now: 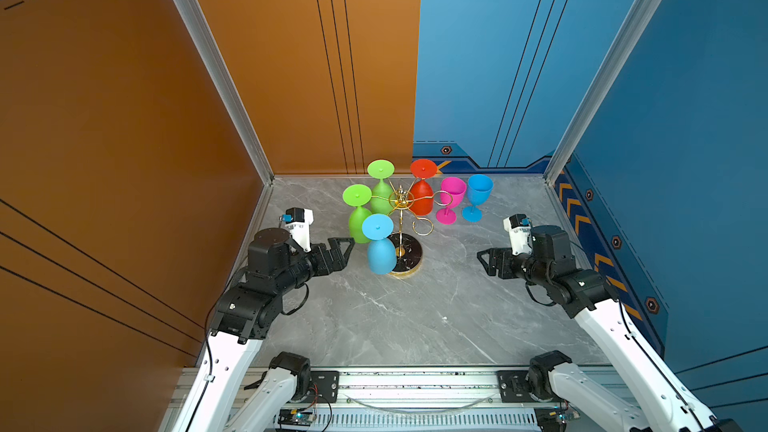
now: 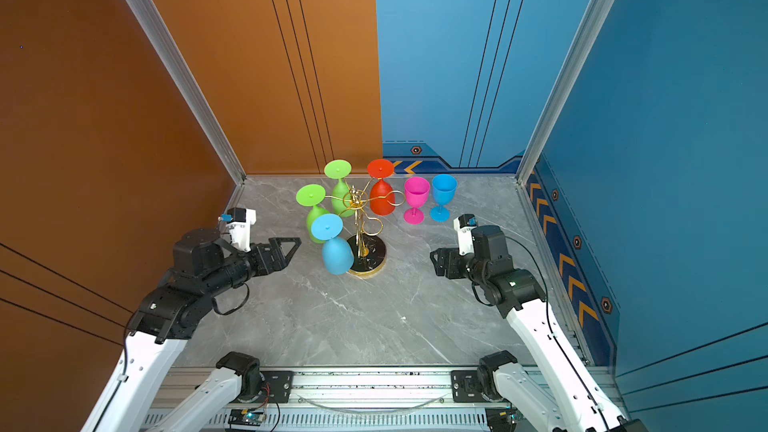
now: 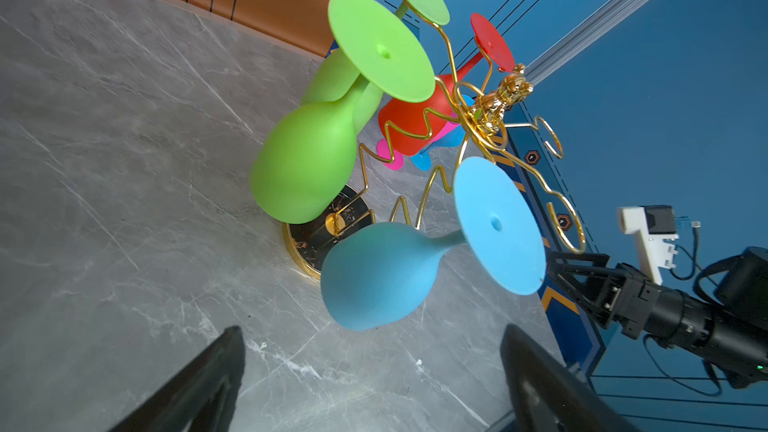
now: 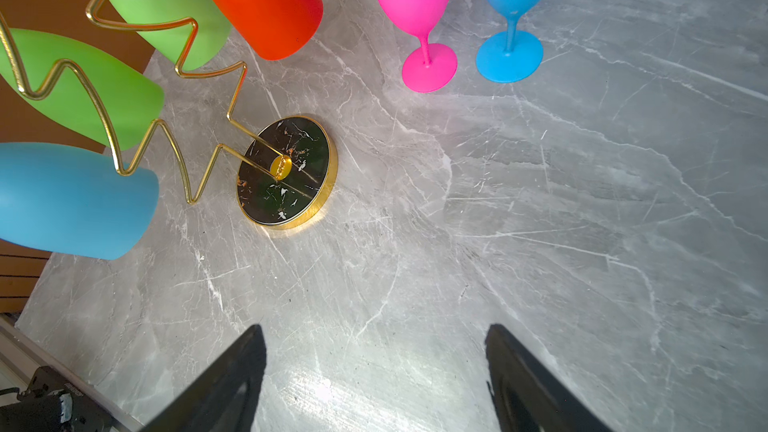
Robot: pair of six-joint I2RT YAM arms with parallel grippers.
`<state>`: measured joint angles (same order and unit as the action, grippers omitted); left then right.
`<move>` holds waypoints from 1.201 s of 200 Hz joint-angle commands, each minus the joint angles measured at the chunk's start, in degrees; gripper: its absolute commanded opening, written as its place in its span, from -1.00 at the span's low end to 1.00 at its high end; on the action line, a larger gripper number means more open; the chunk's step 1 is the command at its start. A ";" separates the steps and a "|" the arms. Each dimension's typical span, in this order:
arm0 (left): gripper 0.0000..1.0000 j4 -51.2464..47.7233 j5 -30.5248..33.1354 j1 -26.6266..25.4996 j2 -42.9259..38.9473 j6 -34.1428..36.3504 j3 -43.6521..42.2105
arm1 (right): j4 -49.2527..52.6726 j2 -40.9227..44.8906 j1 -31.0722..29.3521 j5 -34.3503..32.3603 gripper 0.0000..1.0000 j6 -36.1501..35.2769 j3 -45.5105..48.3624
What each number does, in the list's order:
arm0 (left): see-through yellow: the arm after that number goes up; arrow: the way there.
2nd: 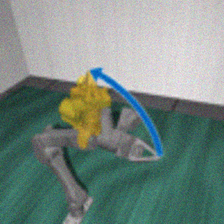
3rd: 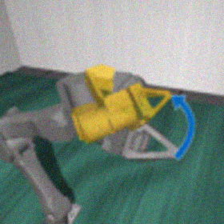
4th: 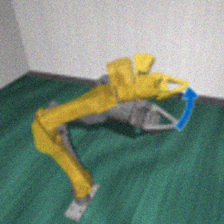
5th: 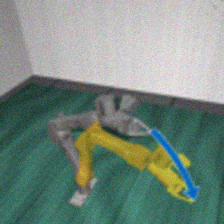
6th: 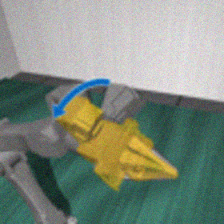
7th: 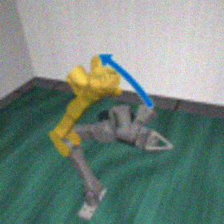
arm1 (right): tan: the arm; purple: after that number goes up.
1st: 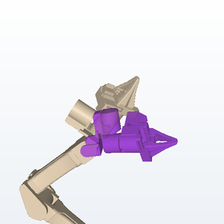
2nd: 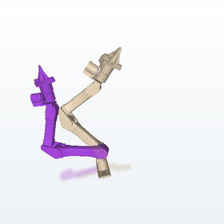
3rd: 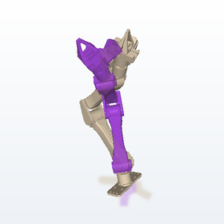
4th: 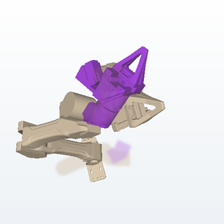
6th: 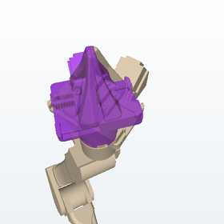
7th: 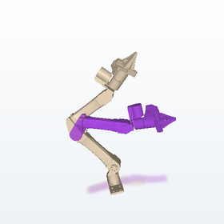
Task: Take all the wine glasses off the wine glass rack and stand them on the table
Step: 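Reach the left gripper to the foot of the hanging cyan glass nearest the robot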
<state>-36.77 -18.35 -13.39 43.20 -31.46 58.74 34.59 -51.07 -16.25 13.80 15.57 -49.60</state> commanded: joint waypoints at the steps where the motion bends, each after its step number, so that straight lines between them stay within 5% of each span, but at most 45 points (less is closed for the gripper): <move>1: 0.83 0.11 -5.73 0.56 1.32 -4.15 2.64 | -1.63 0.58 -0.74 0.81 0.68 1.30 1.06; 70: 0.49 7.39 -13.06 0.56 3.89 -10.60 1.47 | -1.72 0.62 -1.42 0.37 0.67 1.39 1.49; 240: -0.10 13.65 -14.33 -1.61 10.09 -15.62 -0.35 | -2.16 1.23 -1.87 -0.15 0.67 1.68 2.68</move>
<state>-25.02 -31.18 -14.44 52.53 -46.57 58.26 33.78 -50.81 -17.72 13.76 16.58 -47.86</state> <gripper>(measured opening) 0.452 0.838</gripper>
